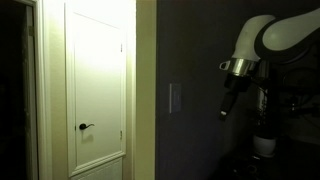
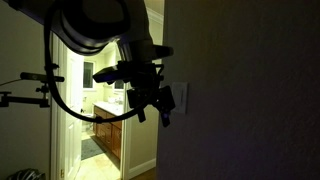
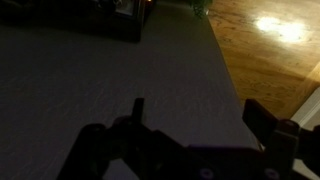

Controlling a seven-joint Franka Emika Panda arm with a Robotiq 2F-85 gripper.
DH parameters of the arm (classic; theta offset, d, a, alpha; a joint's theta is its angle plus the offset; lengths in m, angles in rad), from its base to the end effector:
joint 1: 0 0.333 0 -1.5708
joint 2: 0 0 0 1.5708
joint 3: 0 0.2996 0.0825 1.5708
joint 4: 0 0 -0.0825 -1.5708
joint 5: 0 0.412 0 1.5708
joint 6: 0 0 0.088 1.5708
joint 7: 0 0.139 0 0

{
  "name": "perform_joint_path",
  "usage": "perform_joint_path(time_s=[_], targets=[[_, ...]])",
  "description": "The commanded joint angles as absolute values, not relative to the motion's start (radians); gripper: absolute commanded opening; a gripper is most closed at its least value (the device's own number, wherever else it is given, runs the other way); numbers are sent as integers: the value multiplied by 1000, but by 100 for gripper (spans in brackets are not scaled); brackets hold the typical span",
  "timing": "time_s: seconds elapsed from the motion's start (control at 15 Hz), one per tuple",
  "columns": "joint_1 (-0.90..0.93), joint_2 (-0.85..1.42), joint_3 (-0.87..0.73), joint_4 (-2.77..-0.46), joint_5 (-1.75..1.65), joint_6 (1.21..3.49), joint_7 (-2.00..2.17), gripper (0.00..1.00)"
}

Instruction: Switch on the light and then switch it off again

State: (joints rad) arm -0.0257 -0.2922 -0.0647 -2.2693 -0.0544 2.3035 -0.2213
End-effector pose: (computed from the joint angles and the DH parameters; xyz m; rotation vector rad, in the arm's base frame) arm 0.5293 -0.0512 0.4529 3.0162 0.2423 0.4852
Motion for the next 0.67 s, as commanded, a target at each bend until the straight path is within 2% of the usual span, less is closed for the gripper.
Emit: perform_joint_path(time_s=[0.0,0.6], targets=[[-26,-265,-37,-2257,-60,2394,-116,100],[-9,-264,-35,-2267,-29,2391,-135,100]])
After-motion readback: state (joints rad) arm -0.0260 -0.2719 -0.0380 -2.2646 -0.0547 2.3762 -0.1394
